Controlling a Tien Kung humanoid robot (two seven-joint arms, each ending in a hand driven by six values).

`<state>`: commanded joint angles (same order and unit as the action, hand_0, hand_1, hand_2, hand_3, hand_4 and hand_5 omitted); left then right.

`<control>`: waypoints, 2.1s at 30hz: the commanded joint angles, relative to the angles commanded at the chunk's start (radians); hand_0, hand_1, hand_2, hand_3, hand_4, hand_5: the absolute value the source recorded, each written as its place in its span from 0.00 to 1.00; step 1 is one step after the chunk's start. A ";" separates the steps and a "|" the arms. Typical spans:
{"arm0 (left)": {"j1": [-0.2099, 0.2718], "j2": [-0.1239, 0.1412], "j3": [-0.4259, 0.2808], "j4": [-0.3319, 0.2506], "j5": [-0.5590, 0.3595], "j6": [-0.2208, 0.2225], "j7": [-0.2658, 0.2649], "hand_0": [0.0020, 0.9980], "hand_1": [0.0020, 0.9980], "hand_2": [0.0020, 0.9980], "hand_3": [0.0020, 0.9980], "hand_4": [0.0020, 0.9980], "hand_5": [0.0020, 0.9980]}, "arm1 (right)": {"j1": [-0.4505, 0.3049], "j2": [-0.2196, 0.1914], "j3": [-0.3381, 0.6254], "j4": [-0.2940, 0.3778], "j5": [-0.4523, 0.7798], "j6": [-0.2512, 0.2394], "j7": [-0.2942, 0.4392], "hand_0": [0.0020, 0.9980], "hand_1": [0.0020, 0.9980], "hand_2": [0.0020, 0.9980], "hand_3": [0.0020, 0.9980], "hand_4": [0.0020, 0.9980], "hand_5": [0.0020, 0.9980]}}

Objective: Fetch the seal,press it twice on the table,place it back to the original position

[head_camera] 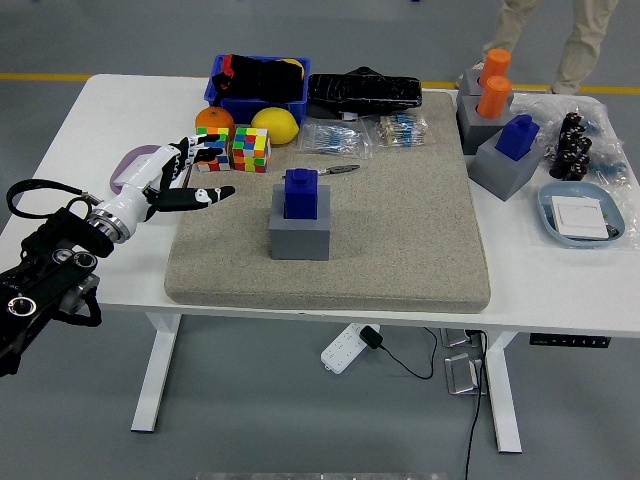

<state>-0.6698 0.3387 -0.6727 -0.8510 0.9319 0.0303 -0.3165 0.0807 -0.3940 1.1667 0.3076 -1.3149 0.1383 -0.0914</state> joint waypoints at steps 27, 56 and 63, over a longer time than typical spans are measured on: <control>-0.021 -0.088 0.065 0.008 -0.026 -0.011 0.008 0.95 0.86 0.83 0.88 0.95 0.12 | -0.002 0.002 -0.006 -0.001 0.003 0.007 0.004 0.77 0.69 0.69 0.69 0.82 0.58; -0.039 -0.166 0.095 0.075 -0.053 0.014 -0.007 0.94 0.81 0.77 0.84 0.93 0.00 | -0.002 0.003 -0.030 -0.001 0.008 0.008 0.006 0.77 0.69 0.69 0.69 0.82 0.58; -0.038 -0.170 0.104 0.080 -0.058 0.017 -0.008 0.93 0.80 0.76 0.84 0.90 0.00 | -0.002 0.002 -0.034 0.000 0.010 0.008 0.006 0.77 0.69 0.68 0.69 0.82 0.58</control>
<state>-0.7081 0.1687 -0.5683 -0.7712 0.8739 0.0471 -0.3243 0.0783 -0.3920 1.1327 0.3071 -1.3047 0.1462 -0.0850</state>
